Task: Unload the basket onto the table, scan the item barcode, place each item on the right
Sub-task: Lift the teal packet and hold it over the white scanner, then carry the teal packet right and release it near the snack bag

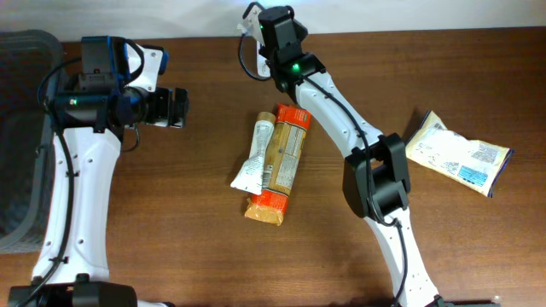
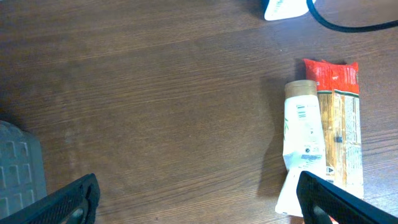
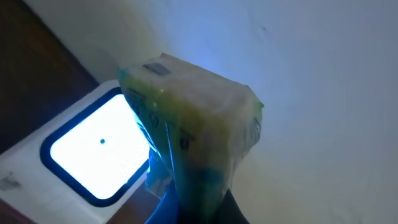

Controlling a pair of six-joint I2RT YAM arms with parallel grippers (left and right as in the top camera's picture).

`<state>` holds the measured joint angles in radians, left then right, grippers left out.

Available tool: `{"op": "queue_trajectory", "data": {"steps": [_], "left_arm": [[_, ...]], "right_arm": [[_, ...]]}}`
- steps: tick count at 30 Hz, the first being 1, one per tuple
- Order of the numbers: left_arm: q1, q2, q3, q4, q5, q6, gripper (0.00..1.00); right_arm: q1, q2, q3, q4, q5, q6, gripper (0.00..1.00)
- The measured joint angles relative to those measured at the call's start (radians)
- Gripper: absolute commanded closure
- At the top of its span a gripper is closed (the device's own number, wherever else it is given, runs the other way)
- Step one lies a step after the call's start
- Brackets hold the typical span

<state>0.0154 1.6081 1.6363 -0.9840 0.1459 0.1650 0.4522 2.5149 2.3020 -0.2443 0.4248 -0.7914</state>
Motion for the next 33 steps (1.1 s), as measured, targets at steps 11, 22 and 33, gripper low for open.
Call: {"op": "queue_trajectory", "data": {"steps": [11, 22, 33], "left_arm": [[0.0, 0.0, 0.0, 0.0, 0.0, 0.0, 0.01], [0.0, 0.0, 0.0, 0.0, 0.0, 0.0, 0.01], [0.0, 0.0, 0.0, 0.003, 0.0, 0.0, 0.01]], "right_arm": [[-0.015, 0.074, 0.0, 0.056, -0.06, -0.1, 0.96], [-0.018, 0.075, 0.0, 0.05, -0.067, -0.082, 0.96], [-0.042, -0.278, -0.002, -0.573, -0.455, 0.509, 0.96]]}}
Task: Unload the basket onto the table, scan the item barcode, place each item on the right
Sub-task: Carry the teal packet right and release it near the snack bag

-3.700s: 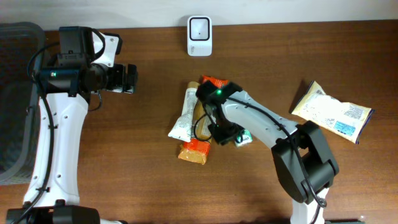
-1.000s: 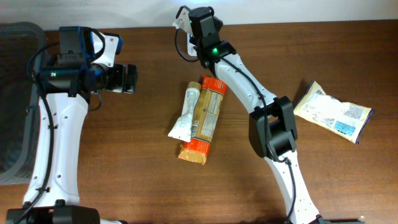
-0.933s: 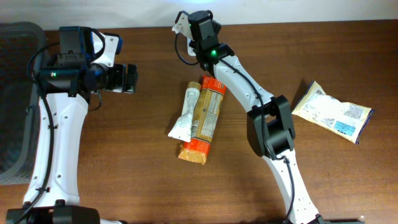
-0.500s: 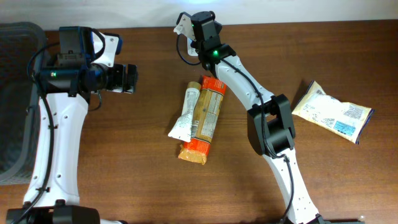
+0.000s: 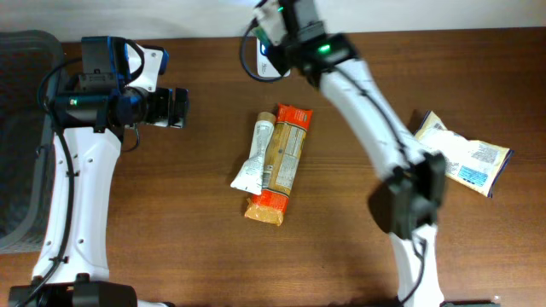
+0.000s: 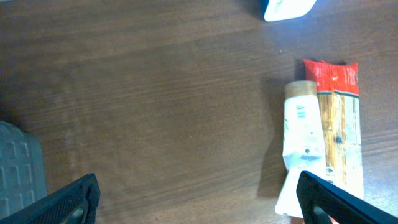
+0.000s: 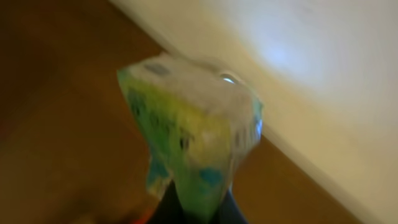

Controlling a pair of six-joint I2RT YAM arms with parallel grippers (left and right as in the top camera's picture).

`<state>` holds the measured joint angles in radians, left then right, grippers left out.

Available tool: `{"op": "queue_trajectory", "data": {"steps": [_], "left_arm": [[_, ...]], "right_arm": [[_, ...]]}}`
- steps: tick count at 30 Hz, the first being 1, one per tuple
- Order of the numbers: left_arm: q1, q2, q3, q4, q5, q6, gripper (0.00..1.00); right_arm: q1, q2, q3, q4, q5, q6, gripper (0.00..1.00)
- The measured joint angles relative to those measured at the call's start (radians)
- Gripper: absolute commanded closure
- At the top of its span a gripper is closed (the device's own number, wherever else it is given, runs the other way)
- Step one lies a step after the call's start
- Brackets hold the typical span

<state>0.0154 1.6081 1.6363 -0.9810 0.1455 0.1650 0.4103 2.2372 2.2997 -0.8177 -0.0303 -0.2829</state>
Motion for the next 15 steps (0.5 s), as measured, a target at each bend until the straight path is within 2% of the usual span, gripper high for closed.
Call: {"op": "queue_trajectory", "data": {"steps": [2, 4, 6, 7, 11, 15], "left_arm": [[0.0, 0.0, 0.0, 0.0, 0.0, 0.0, 0.01], [0.0, 0.0, 0.0, -0.003, 0.0, 0.0, 0.01], [0.0, 0.0, 0.0, -0.003, 0.0, 0.0, 0.01], [0.0, 0.0, 0.0, -0.003, 0.0, 0.0, 0.01], [0.0, 0.0, 0.0, -0.003, 0.0, 0.0, 0.01], [0.0, 0.0, 0.0, -0.003, 0.0, 0.0, 0.01]], "right_arm": [[-0.042, -0.106, 0.011, -0.202, -0.077, 0.146, 0.96], [-0.093, -0.15, 0.018, -0.392, -0.113, 0.223, 0.96], [-0.166, -0.138, 0.002, -0.599, -0.131, 0.307, 0.96], [-0.19, -0.123, -0.019, -0.649, -0.128, 0.331, 0.96], [-0.287, -0.09, -0.273, -0.642, 0.014, 0.513, 0.96], [-0.392, -0.079, -0.499, -0.463, 0.145, 0.598, 0.96]]}}
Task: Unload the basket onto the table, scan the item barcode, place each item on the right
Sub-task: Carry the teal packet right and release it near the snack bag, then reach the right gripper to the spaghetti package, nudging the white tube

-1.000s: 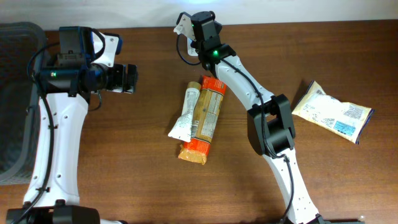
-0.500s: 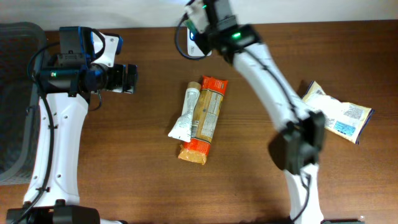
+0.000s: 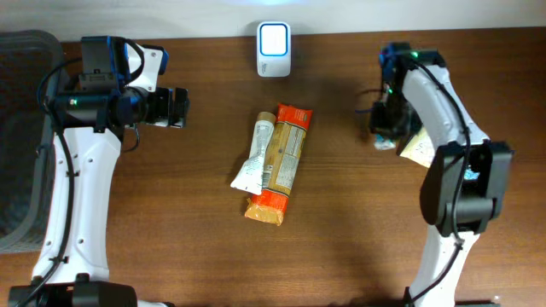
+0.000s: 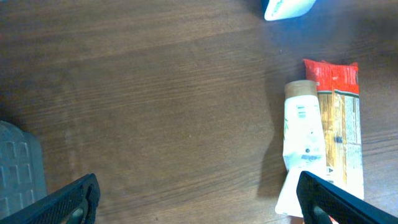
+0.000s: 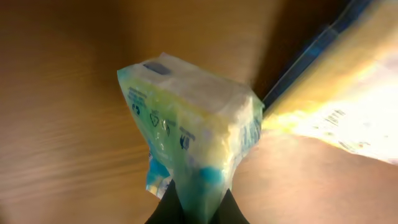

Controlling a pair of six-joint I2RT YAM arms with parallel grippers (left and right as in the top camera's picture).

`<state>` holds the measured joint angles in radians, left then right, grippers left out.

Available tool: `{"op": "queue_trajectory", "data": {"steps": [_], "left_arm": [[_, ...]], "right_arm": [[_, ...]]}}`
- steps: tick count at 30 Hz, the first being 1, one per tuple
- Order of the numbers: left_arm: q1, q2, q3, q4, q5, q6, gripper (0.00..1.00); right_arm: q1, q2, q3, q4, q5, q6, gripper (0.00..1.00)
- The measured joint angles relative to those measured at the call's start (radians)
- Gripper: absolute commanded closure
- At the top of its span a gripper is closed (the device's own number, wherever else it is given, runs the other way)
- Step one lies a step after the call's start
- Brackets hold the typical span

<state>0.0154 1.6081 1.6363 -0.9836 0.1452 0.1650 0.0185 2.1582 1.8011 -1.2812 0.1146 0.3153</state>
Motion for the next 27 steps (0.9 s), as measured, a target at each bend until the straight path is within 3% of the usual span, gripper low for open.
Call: {"op": "queue_trajectory", "data": {"steps": [2, 4, 6, 7, 13, 17, 19, 21, 22, 24, 27], "left_arm": [[0.0, 0.0, 0.0, -0.001, 0.001, 0.0, 0.01], [0.0, 0.0, 0.0, 0.0, 0.0, 0.0, 0.01], [0.0, 0.0, 0.0, 0.0, 0.0, 0.0, 0.01], [0.0, 0.0, 0.0, 0.0, 0.0, 0.0, 0.01], [0.0, 0.0, 0.0, 0.002, 0.0, 0.0, 0.01], [0.0, 0.0, 0.0, 0.0, 0.0, 0.0, 0.01], [0.0, 0.0, 0.0, 0.0, 0.001, 0.0, 0.01], [0.0, 0.0, 0.0, 0.0, 0.001, 0.0, 0.01], [0.0, 0.0, 0.0, 0.0, 0.0, 0.0, 0.01], [0.0, 0.0, 0.0, -0.001, 0.001, 0.0, 0.01], [0.0, 0.0, 0.0, 0.002, 0.0, 0.0, 0.01]], "right_arm": [[-0.032, 0.003, -0.037, 0.011, 0.03, 0.011, 0.91], [-0.059, 0.003, -0.041, 0.005, 0.051, 0.023, 0.56], [-0.074, 0.003, -0.041, -0.016, 0.057, 0.022, 0.42], [-0.077, 0.003, -0.041, -0.024, 0.059, 0.02, 0.4], [-0.076, 0.005, 0.074, -0.157, -0.051, -0.066, 0.46], [-0.044, 0.001, 0.241, -0.215, -0.283, -0.165, 0.46], [0.011, 0.001, 0.236, -0.165, -0.37, -0.181, 0.32], [0.109, 0.0, 0.187, -0.04, -0.433, -0.161, 0.3], [0.152, -0.001, 0.144, 0.014, -0.446, -0.153, 0.32], [0.235, 0.0, 0.049, 0.136, -0.484, -0.127, 0.46], [0.372, 0.006, -0.022, 0.333, -0.529, -0.076, 0.51]]}}
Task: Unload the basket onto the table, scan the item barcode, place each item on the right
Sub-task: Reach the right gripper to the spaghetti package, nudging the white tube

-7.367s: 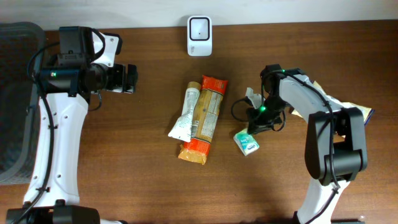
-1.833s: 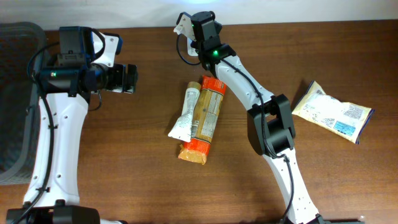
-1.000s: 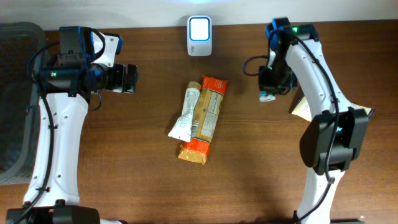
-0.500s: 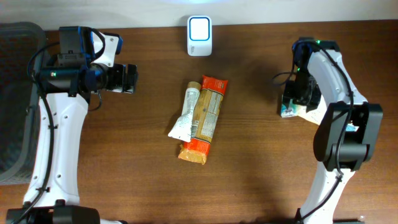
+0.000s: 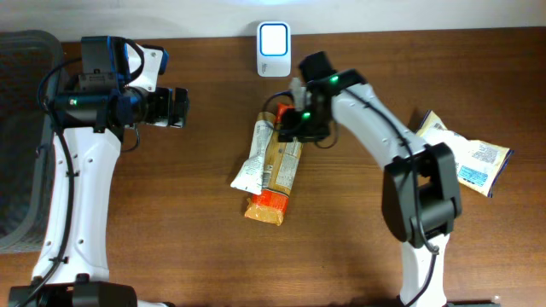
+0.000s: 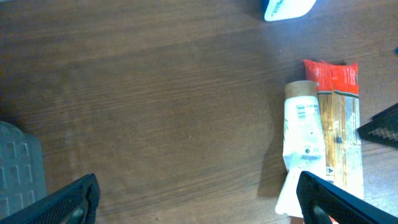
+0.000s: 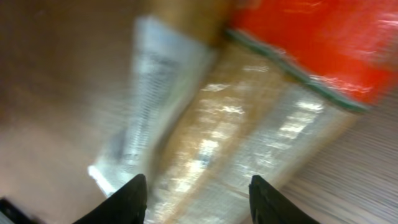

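Observation:
A white barcode scanner [image 5: 273, 38] with a lit window stands at the table's far edge. In the middle lie a white tube [image 5: 252, 155] and a long cracker pack [image 5: 281, 162] with red ends, side by side. My right gripper [image 5: 299, 119] hovers open just above the pack's far end. In the right wrist view its fingers [image 7: 138, 198] straddle the blurred cracker pack [image 7: 249, 118] and the tube [image 7: 149, 106], holding nothing. My left gripper [image 5: 175, 108] hangs open at the far left, over bare wood, empty [image 6: 199, 202].
A grey basket [image 5: 17, 128] sits at the left edge. A pile of flat snack packets [image 5: 461, 153] lies at the right. The scanner's cable runs beside the scanner. The left wrist view shows the tube [image 6: 300, 134], the pack [image 6: 345, 137] and the scanner's edge [image 6: 286, 7].
My right gripper was shut on a green and yellow packet beside the pile at the right. It is now open and empty over the far end of the cracker pack. The left arm stayed still.
My right gripper held the green and yellow packet against the lit scanner window. It then held it a little off the scanner, then beside the right-hand pile. Now it has let go and hangs open over the cracker pack in the middle.

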Controlling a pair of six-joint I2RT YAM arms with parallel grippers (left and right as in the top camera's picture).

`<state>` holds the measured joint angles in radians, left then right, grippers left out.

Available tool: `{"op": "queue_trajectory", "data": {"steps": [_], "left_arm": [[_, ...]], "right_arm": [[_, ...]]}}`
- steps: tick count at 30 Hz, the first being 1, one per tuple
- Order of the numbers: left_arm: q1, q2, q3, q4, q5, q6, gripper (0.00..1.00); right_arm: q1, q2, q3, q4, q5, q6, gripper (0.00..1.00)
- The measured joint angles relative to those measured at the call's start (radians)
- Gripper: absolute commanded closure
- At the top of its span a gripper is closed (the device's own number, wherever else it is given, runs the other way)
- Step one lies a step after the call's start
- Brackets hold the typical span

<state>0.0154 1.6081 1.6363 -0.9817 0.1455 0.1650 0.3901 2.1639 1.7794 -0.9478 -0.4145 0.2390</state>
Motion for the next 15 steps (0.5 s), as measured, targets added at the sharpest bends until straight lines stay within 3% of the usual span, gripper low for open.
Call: {"op": "queue_trajectory", "data": {"steps": [2, 6, 15], "left_arm": [[0.0, 0.0, 0.0, -0.002, 0.0, 0.0, 0.01], [0.0, 0.0, 0.0, -0.002, 0.0, 0.0, 0.01], [0.0, 0.0, 0.0, -0.002, 0.0, 0.0, 0.01]], "right_arm": [[0.083, 0.0, -0.002, 0.062, 0.068, 0.063, 0.59], [0.22, 0.001, -0.002, 0.127, 0.264, 0.214, 0.59], [0.228, 0.061, -0.002, 0.13, 0.33, 0.262, 0.59]]}}
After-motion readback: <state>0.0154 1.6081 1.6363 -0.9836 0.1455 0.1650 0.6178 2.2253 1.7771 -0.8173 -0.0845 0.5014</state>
